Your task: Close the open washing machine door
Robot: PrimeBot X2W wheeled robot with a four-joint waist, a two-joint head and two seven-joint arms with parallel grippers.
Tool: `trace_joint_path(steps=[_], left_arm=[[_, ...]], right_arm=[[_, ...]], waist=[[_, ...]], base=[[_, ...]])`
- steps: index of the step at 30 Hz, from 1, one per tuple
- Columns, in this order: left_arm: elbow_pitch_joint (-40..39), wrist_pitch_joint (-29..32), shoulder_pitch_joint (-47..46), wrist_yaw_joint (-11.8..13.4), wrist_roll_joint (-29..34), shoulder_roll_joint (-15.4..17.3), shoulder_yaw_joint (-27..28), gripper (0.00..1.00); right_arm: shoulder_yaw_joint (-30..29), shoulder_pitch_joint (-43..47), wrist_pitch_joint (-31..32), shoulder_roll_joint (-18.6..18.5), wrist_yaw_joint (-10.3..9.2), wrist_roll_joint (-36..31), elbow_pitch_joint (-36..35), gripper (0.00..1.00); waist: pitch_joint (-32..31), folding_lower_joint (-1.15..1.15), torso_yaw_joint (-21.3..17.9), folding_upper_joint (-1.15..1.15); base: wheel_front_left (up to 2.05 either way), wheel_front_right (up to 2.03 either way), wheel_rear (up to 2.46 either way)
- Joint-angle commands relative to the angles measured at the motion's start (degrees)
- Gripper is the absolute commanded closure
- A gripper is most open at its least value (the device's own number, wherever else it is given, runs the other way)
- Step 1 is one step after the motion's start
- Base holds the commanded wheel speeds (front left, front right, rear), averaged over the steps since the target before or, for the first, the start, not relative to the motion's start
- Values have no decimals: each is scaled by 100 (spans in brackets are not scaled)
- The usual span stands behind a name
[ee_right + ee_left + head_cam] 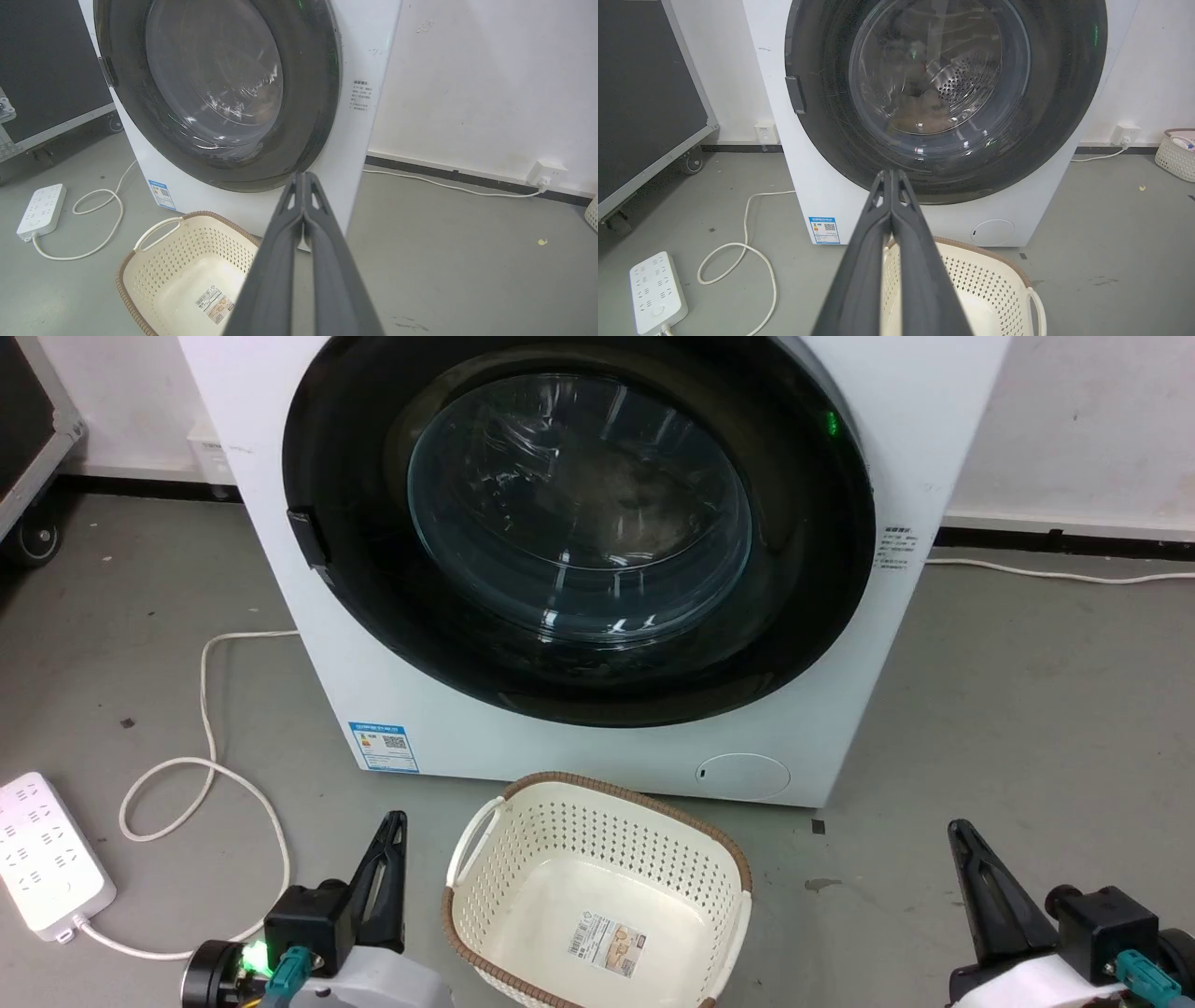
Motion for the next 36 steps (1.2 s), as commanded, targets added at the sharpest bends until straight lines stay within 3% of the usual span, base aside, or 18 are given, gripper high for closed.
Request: trace_joint_path(steps=[1,36], left_arm=[[-35,28,-47,21,38,1,22,100],[-203,450,-74,113,214,-12,221,100]], right_arm=[[19,-95,26,16,-2,-24,-36,100],[218,-245,449,24,-4,-53,-99,100]], waist=[[1,0,-2,0],[25,0,-56,0]], base=[[0,0,0],[0,0,0]])
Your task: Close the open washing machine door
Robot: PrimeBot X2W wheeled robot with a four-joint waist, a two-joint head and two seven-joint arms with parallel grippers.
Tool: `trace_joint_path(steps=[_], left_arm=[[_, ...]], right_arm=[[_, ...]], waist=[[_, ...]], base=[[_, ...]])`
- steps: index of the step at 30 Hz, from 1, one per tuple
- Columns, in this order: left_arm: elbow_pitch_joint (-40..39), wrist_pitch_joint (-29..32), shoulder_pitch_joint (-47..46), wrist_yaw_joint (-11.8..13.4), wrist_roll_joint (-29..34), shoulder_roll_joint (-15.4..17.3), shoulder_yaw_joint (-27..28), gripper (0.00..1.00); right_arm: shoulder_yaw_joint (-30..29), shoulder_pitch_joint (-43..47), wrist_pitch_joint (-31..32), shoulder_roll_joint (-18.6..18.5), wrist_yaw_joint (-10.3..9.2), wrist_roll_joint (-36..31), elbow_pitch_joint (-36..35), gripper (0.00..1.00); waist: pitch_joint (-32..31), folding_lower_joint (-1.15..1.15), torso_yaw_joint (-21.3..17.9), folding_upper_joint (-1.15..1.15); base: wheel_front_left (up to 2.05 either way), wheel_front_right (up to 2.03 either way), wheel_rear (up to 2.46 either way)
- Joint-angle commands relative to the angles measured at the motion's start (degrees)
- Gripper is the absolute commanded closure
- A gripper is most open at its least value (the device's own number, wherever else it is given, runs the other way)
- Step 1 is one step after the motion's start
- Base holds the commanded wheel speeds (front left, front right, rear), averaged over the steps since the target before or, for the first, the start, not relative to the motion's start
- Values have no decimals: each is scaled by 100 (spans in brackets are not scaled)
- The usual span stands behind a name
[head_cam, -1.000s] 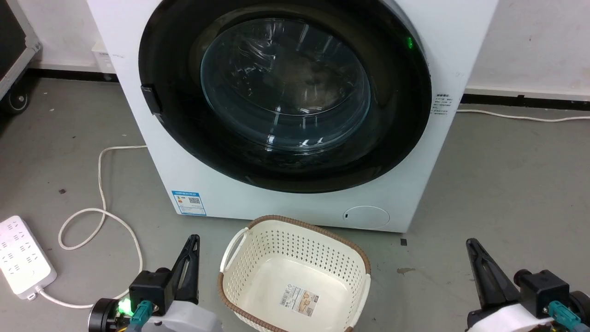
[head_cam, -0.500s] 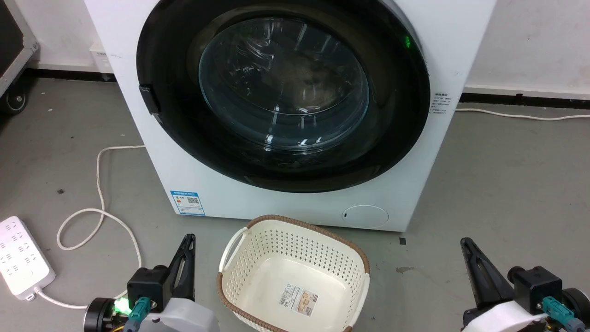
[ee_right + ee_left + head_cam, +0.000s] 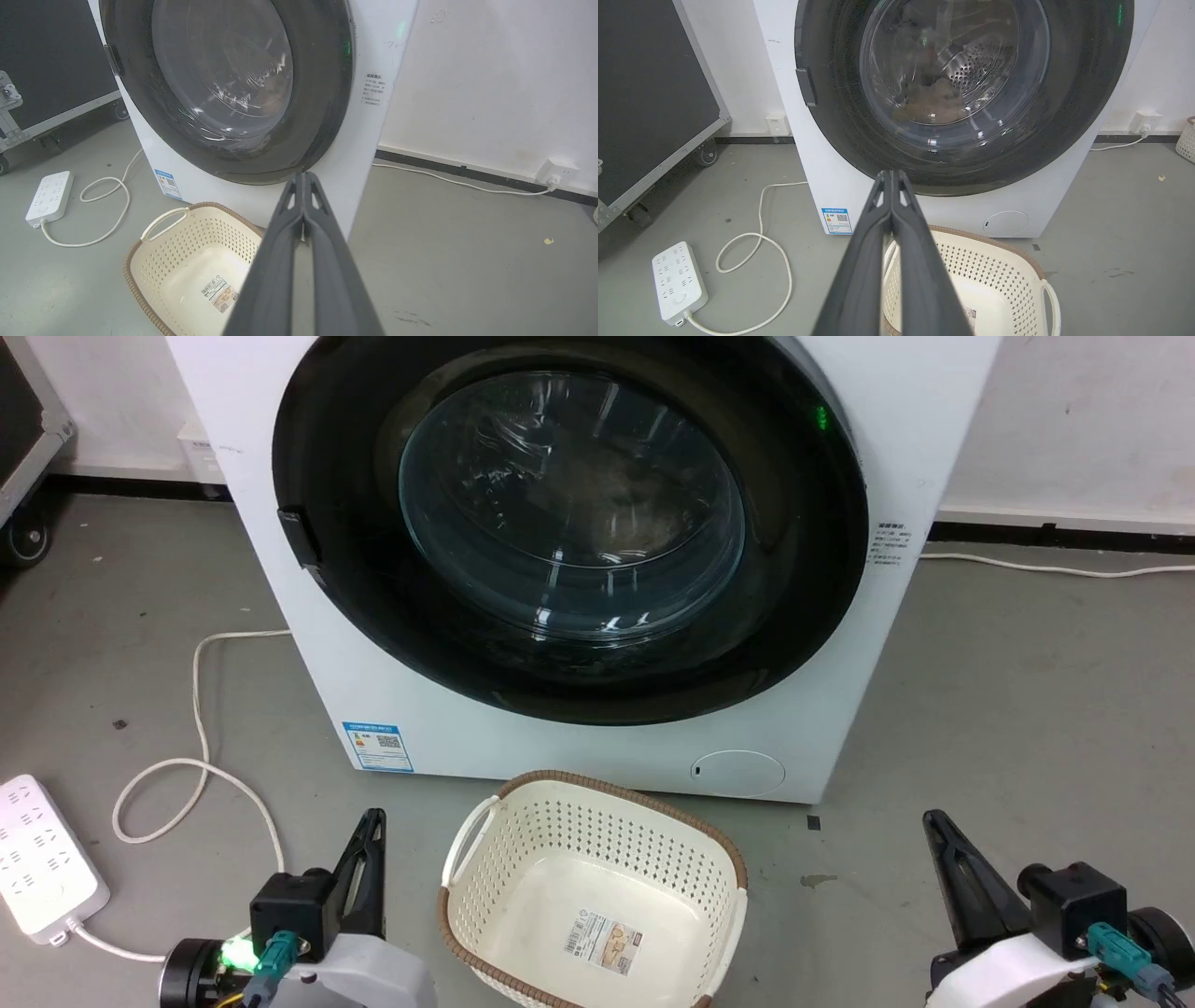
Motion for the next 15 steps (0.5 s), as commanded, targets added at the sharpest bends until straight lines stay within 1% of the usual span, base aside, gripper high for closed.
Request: trace_joint_path(steps=[1,15], left_arm=[[-32,38,-71,53,54,-4,22,100],[-98,202,-81,88,122,-9,99,100]], right_arm=[[25,-86,32,24,-4,-30,-43,100],[102,-144,197,27,-4,-41,-68,100]], waist=[[1,0,-2,0],[11,0,-23,0]], base=[[0,0,0],[0,0,0]])
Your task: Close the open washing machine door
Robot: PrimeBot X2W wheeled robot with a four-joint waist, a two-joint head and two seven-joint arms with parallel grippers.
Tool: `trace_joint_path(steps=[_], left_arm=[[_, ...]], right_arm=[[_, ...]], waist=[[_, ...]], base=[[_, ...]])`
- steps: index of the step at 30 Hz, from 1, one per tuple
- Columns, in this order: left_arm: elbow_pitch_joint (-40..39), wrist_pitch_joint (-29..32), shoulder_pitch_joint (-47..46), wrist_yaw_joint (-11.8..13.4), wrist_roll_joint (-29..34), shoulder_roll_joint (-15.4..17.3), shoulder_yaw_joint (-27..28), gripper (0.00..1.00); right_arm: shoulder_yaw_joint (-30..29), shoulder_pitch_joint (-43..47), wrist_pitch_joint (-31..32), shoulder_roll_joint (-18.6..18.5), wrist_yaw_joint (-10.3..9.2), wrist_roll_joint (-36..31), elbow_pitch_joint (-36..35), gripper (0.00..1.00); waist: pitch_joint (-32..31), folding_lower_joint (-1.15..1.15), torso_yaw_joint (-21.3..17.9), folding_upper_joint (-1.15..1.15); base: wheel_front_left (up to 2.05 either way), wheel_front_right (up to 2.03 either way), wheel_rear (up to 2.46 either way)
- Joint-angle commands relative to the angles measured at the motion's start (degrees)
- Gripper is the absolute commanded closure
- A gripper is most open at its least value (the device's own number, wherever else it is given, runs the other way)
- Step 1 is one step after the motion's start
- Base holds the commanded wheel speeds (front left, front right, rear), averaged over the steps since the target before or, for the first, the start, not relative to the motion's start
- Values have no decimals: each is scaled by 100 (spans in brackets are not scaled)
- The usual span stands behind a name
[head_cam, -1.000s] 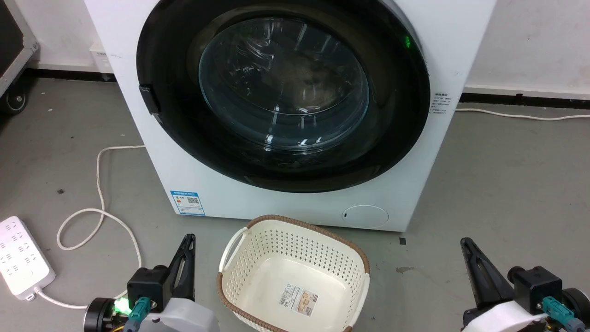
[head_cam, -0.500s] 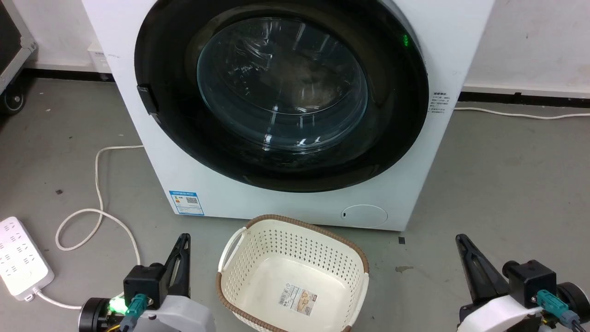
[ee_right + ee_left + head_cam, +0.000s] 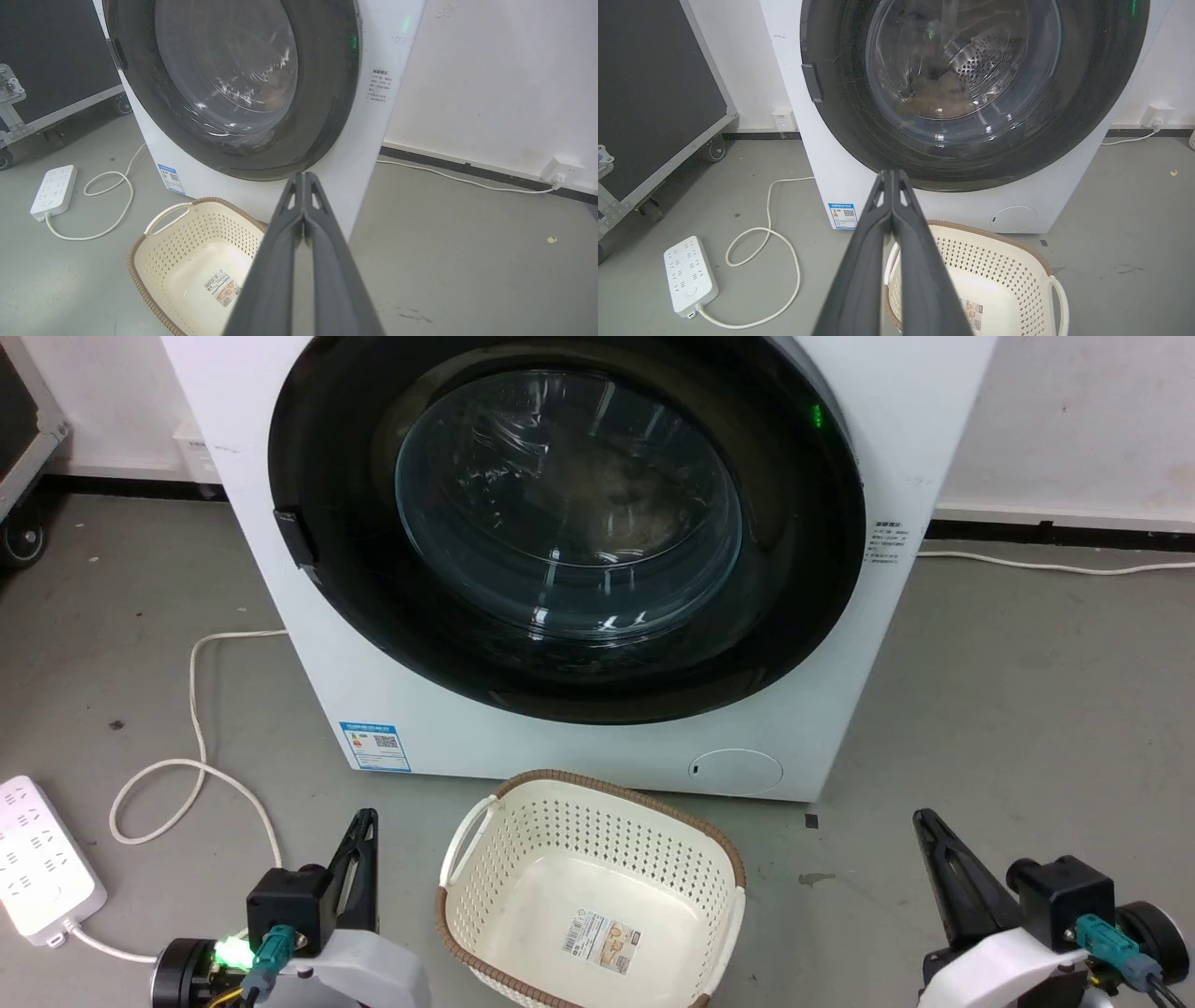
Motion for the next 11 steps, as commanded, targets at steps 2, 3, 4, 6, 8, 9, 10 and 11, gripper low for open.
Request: trace_joint_path(steps=[2,3,4,6,8,9,10,11], left_arm=[[-47,51,-80,45,51,-4,43,100],[-51,63,-81,48,56,-5,49,100],[-56,75,-82,50,61,-5,54,100],[-65,98,-83,55,71,-6,65,100],[-72,115,-84,59,77,-6,73,100],[-72,115,-84,59,77,-6,73,100],[-72,115,-84,59,77,-6,73,100],[-72,115,-84,59,77,-6,73,100]], right_arm=[[31,-122,46,27,-4,-41,-43,100],[37,-126,57,27,-4,-42,-44,100],[42,-130,69,27,-4,-43,-46,100],[53,-138,93,28,-4,-44,-50,100],[61,-144,109,28,-4,-46,-52,100],[61,-144,109,28,-4,-46,-52,100],[61,-144,109,28,-4,-46,-52,100],[61,-144,109,28,-4,-46,-52,100]], waist=[[2,0,-4,0],[3,0,-6,0],[3,0,-7,0],[5,0,-10,0],[6,0,-12,0],[6,0,-12,0],[6,0,-12,0],[6,0,-12,0]], base=[[0,0,0],[0,0,0],[0,0,0],[0,0,0],[0,0,0],[0,0,0],[0,0,0],[0,0,0]])
